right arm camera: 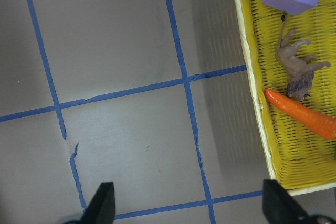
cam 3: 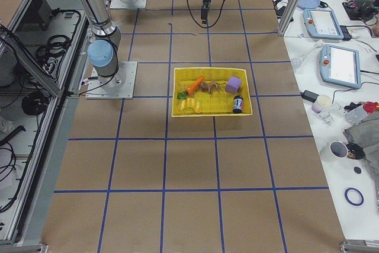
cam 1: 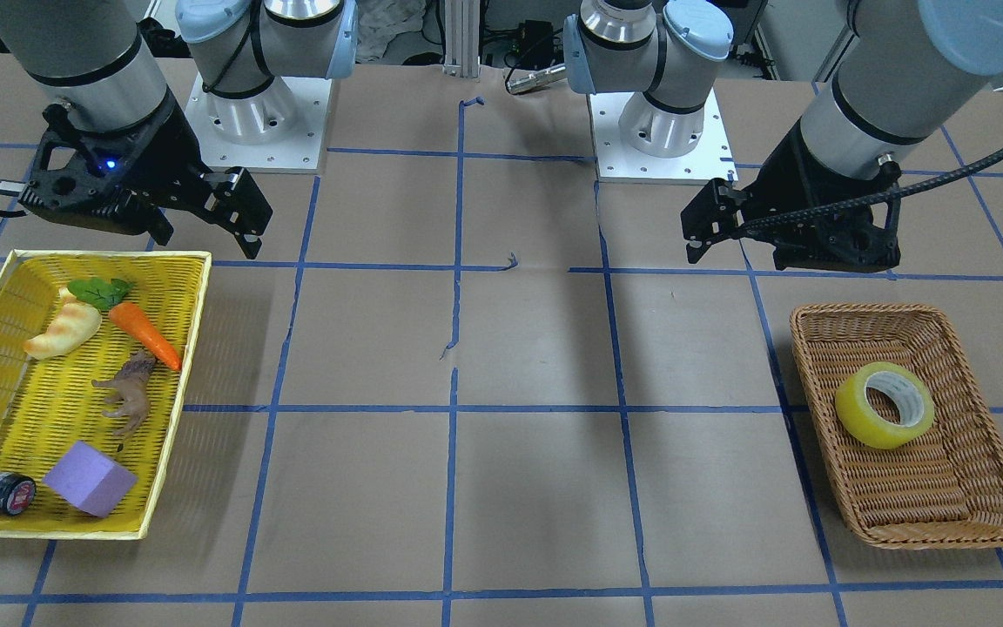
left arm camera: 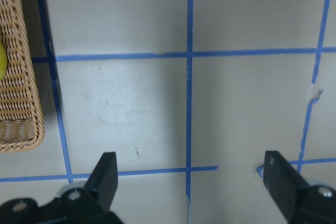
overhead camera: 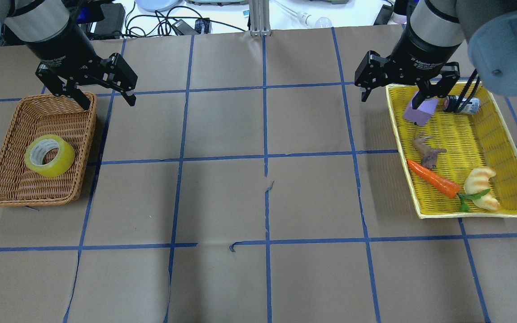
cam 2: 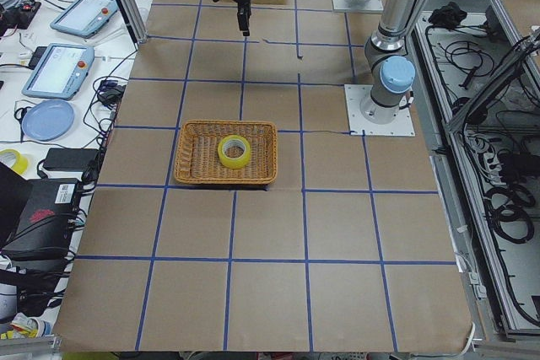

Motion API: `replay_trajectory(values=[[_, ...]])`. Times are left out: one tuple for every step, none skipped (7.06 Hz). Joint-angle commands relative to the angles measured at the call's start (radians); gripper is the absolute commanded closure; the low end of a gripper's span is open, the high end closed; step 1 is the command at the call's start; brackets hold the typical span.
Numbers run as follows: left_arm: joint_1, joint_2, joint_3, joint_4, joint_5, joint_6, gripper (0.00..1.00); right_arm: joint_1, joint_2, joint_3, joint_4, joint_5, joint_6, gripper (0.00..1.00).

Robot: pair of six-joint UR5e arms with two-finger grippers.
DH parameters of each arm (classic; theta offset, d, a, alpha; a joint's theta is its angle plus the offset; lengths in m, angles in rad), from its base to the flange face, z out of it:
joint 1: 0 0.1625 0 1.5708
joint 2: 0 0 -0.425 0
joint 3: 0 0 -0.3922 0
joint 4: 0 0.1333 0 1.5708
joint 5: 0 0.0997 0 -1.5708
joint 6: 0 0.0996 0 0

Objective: Transfer tape with both arms

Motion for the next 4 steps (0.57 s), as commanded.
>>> replay_trajectory(values=[[-0.009,-0.019,-0.004,0.0,-0.003,-0.06,0.0,0.001,-0.002,0.002,0.012,0.004,0.0,0.0],[-0.009,-0.02,-0.006,0.006,-0.003,-0.053,0.01,0.001,-0.002,0.0,0.012,0.002,0.0,0.0],[-0.009,-0.02,-0.006,0.006,-0.003,-0.053,0.01,0.001,-0.002,0.002,0.02,-0.009,0.0,0.0],[-0.009,-0.02,-0.006,0.006,-0.003,-0.053,0.01,0.001,-0.002,0.0,0.031,-0.009,0.0,0.0]])
